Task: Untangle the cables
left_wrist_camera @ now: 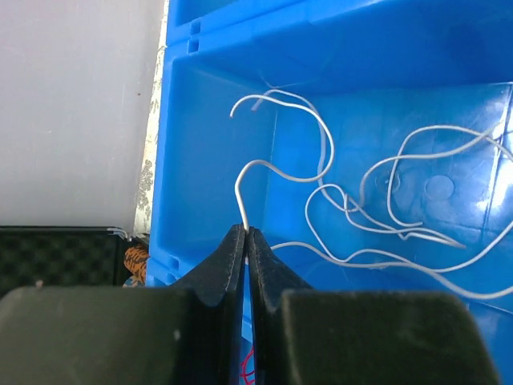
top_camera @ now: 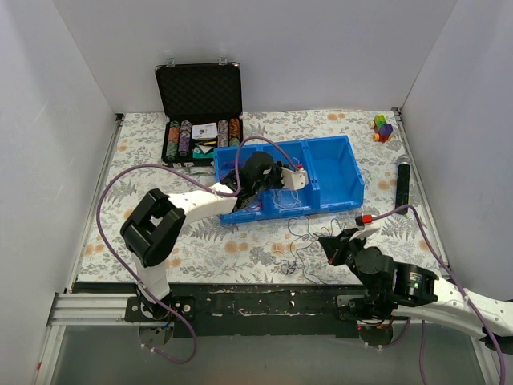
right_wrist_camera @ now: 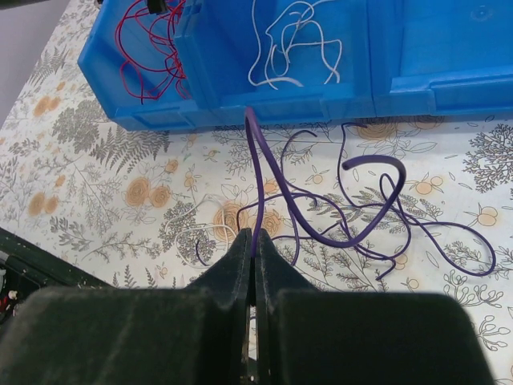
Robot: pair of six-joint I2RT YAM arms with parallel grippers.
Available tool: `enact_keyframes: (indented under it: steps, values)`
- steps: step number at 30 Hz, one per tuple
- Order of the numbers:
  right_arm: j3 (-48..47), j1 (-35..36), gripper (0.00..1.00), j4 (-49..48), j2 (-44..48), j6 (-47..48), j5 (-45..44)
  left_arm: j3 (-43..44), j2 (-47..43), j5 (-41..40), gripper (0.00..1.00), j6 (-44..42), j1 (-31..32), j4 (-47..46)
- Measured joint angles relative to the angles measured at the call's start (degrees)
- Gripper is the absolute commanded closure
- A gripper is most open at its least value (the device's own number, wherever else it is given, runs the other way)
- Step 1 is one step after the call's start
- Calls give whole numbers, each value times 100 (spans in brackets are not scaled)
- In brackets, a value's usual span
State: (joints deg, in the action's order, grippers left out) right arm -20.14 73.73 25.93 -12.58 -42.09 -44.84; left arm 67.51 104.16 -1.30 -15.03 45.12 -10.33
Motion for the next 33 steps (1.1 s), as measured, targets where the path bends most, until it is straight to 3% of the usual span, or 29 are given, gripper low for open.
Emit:
enact_keyframes:
  steps: [4,5,6,7,10,15,17,18,20,29,33]
  values:
    - [0,0,99,15,33,-24,-2,11,0,-7,100,-173,0,201]
    - [0,-2,99,15,33,-26,-2,37,4,-22,96,-188,0,304]
    - [0,-2,99,15,33,-35,-4,98,22,-28,88,-188,0,411]
    - [0,-2,99,15,33,-44,-2,201,52,-42,71,-184,0,520]
    - [0,0,99,15,33,-57,-2,542,107,-48,45,-125,0,769]
    - [0,0,99,17,20,-66,-2,1056,74,37,22,203,0,1014]
    - [0,-2,99,24,9,-68,-2,1102,-66,175,18,343,0,1158]
    - [0,0,99,31,0,-68,-2,1102,-166,245,10,422,7,1261]
    - [0,0,99,46,-26,-68,-2,1102,-396,415,2,553,26,1451]
    - [0,0,99,55,-229,-83,2,1097,-1388,710,6,748,101,1788]
    - [0,-2,99,66,-330,-107,20,549,-1906,1405,5,616,92,2127]
